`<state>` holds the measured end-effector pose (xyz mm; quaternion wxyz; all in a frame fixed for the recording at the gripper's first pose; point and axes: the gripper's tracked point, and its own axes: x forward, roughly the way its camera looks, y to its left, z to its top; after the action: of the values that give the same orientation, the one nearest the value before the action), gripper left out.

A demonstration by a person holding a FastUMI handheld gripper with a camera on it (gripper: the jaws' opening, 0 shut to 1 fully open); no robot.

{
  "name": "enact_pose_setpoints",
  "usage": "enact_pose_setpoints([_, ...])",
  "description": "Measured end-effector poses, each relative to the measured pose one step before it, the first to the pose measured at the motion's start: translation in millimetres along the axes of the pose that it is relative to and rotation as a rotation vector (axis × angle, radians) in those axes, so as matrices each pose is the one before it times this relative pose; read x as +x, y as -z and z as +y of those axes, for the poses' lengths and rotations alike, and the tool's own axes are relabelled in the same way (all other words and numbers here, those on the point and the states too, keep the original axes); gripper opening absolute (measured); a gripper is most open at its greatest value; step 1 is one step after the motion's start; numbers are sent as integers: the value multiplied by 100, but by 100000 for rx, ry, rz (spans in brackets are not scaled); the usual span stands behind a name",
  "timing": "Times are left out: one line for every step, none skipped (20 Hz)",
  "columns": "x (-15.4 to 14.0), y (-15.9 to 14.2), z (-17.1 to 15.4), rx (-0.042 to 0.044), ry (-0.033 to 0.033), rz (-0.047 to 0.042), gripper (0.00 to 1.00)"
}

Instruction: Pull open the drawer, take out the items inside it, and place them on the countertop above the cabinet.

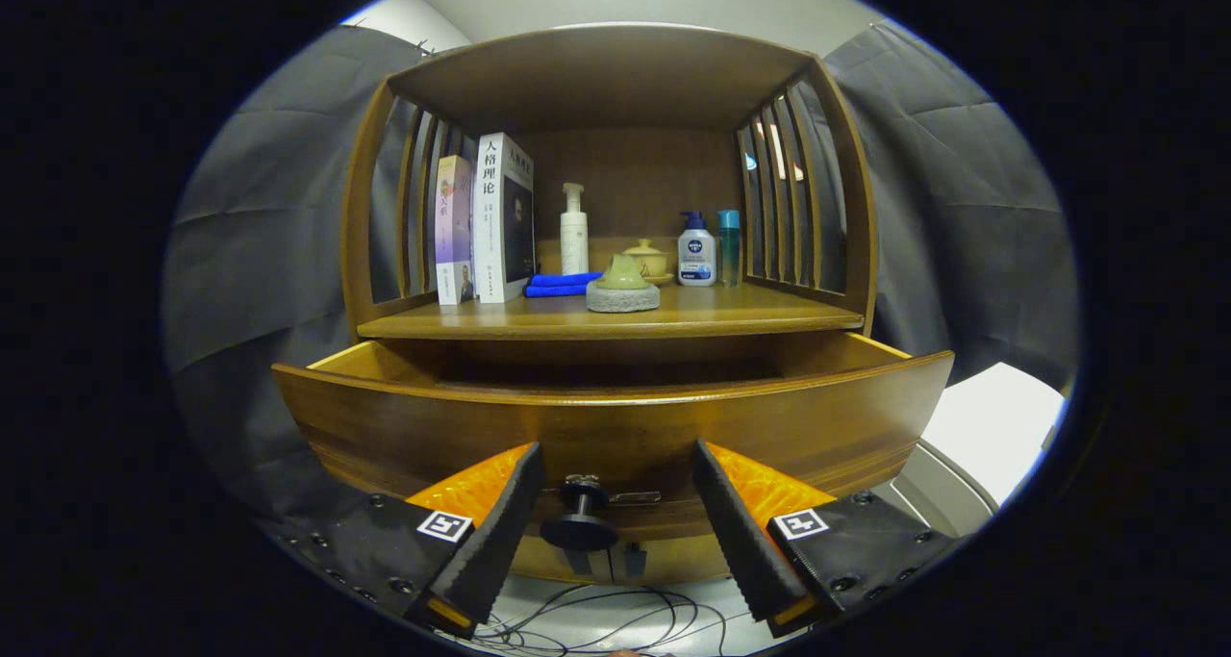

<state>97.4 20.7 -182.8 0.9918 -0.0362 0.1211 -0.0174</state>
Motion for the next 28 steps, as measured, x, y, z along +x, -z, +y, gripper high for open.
enact_pose_setpoints([621, 41, 1, -105, -25, 624, 98])
enact_pose_setpoints([639, -299, 27, 119, -92, -45, 98])
enact_pose_setpoints([656, -169, -23, -39, -127, 663, 98])
enact_pose_setpoints([802, -213, -73, 31, 15, 193, 98])
enact_pose_setpoints([712, -144, -16, -118, 22, 384, 98])
enact_pose_setpoints([715, -198, 50, -46, 38, 70, 98])
enact_pose_setpoints([696, -202, 46, 94, 12, 30, 98])
enact_pose_setpoints([697, -114, -41, -50, 80, -5, 98])
enact_pose_setpoints([630, -194, 60, -329, 46, -46, 98])
enact_pose_setpoints([708, -172, -13, -216, 39, -134, 98])
enact_pose_setpoints([598, -159, -5, -2, 79, 61, 98])
enact_pose_setpoints([635, -132, 50, -94, 78, 186, 98])
enact_pose_setpoints([529, -156, -20, 135, 42, 417, 98])
enact_pose_setpoints([592, -129, 4, 321, 36, 194, 98])
enact_pose_setpoints([488, -67, 15, 195, 25, 404, 98])
enact_pose_setpoints([344, -56, 18, 433, 848, -597, 98])
enact_pose_setpoints([-169, -151, 78, -356, 470, 197, 99])
enact_pose_setpoints([80, 66, 24, -1170, 334, -1107, 99])
enact_pose_setpoints([125, 210, -70, -1415, 249, -147, 98])
enact_pose_setpoints([22, -80, -30, -1837, 200, -592, 98])
enact_pose_setpoints([-26, 47, -153, -1412, 333, 733, 98])
enact_pose_setpoints([-133, 109, -44, -77, 1, 165, 98])
enact_pose_setpoints([48, -32, 45, 555, -567, 1037, 98])
enact_pose_setpoints([-14, -109, -243, 568, 339, 319, 98])
enact_pose_setpoints([-271, -255, -604, 1019, 1494, 314, 98])
enact_pose_setpoints([-270, -393, -514, 1656, 1660, -321, 98])
enact_pose_setpoints([-513, -564, -34, 1413, -122, -667, 98])
enact_pose_setpoints([-513, -542, 6, 30, -193, -765, 98])
